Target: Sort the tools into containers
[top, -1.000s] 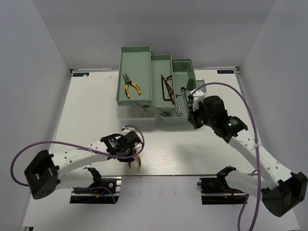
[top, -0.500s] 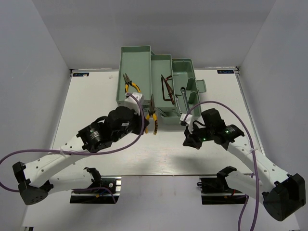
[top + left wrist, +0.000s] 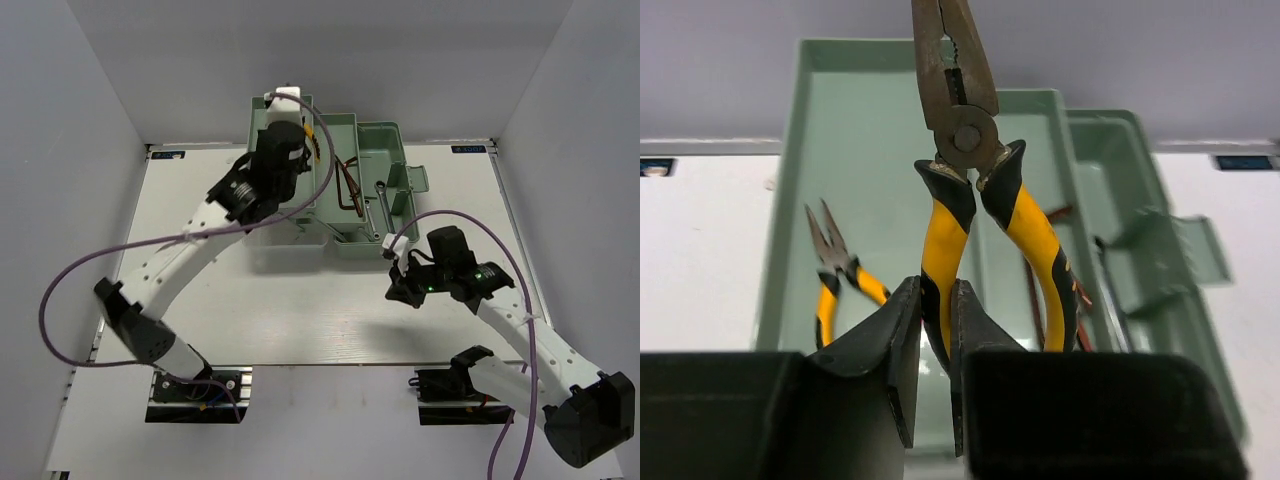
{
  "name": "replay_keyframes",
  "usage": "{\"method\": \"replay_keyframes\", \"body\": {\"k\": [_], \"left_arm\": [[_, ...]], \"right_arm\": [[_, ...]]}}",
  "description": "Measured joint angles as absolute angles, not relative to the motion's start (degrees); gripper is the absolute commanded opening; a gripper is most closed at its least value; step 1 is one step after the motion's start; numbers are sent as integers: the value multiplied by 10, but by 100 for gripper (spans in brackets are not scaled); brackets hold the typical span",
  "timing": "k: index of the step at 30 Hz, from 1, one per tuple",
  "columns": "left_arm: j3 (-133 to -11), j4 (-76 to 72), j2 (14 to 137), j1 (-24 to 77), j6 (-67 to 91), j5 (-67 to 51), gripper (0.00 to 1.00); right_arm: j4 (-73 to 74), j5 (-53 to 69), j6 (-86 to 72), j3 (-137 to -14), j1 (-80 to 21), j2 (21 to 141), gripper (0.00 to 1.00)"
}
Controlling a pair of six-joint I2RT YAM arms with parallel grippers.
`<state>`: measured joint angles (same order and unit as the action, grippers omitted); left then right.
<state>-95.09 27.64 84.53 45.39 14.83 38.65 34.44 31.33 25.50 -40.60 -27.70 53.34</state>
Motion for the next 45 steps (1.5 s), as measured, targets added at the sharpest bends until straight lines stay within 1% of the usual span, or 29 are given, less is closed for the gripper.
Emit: {"method": "replay_keyframes", "body": {"k": [2, 3, 4, 6, 7, 8, 9, 10, 11, 12, 13, 14, 17, 21, 22, 23, 24, 25, 26, 30, 31, 33, 34, 35, 36, 37, 38, 41, 45], "left_arm": [[-999, 286, 898, 429, 138, 390, 0], [-1021, 300, 924, 417, 134, 390, 0], [-1045, 318, 951, 407, 131, 392, 0], [-1074, 340, 995, 390, 129, 392, 0], [-1079, 351, 1013, 384, 130, 392, 2], [-1079, 364, 1025, 378, 130, 391, 6], [-1078, 377, 1035, 372, 130, 387, 10], [-1076, 387, 1040, 367, 130, 383, 26], [-1072, 396, 1043, 362, 130, 379, 35], [-1071, 405, 1044, 357, 131, 375, 45], [-1070, 408, 1043, 352, 136, 369, 61], [-1070, 408, 1041, 350, 131, 367, 67], [-1070, 407, 1030, 341, 135, 355, 78], [-1062, 402, 994, 338, 134, 325, 81], [-1050, 398, 976, 339, 132, 315, 79], [-1030, 387, 950, 341, 129, 302, 73], [-1000, 376, 916, 343, 126, 288, 40], [-961, 362, 874, 344, 124, 268, 13], [-913, 347, 825, 345, 119, 243, 0], [-722, 303, 601, 349, 106, 173, 0], [-685, 303, 547, 349, 111, 170, 10], [-612, 315, 440, 349, 131, 176, 38], [-590, 326, 400, 349, 147, 188, 62], [-568, 342, 361, 349, 169, 201, 68], [-548, 360, 330, 349, 193, 213, 71], [-531, 378, 307, 349, 214, 222, 79], [-517, 402, 293, 349, 241, 231, 81], [-472, 466, 288, 349, 334, 242, 82], [-425, 536, 338, 349, 431, 239, 84]], "right_arm": [[343, 312, 255, -405, -272, 530, 0], [342, 310, 254, -405, -269, 529, 4], [341, 309, 251, -404, -265, 527, 17], [340, 305, 246, -404, -259, 526, 23], [338, 304, 244, -404, -256, 526, 26], [338, 304, 243, -404, -254, 526, 31], [337, 304, 242, -404, -251, 525, 35], [336, 304, 241, -404, -250, 525, 38], [335, 304, 241, -404, -248, 525, 50], [334, 305, 239, -404, -247, 525, 53], [333, 306, 240, -404, -246, 525, 55], [333, 307, 241, -404, -246, 525, 57], [333, 319, 246, -404, -245, 529, 57], [332, 368, 283, -404, -246, 546, 50], [330, 383, 300, -404, -248, 550, 46], [326, 399, 317, -404, -252, 555, 43], [317, 415, 333, -404, -256, 563, 41], [310, 430, 353, -406, -262, 573, 38], [308, 445, 373, -412, -270, 588, 38], [297, 464, 441, -474, -317, 668, 36], [295, 461, 458, -500, -333, 689, 36], [285, 445, 480, -556, -364, 734, 36], [281, 430, 488, -583, -378, 756, 36], [279, 411, 496, -615, -392, 782, 38], [275, 389, 505, -644, -405, 808, 40], [275, 370, 514, -672, -417, 832, 40], [274, 348, 522, -700, -430, 858, 40], [277, 291, 540, -764, -465, 920, 41], [285, 224, 555, -831, -511, 991, 46]]}}
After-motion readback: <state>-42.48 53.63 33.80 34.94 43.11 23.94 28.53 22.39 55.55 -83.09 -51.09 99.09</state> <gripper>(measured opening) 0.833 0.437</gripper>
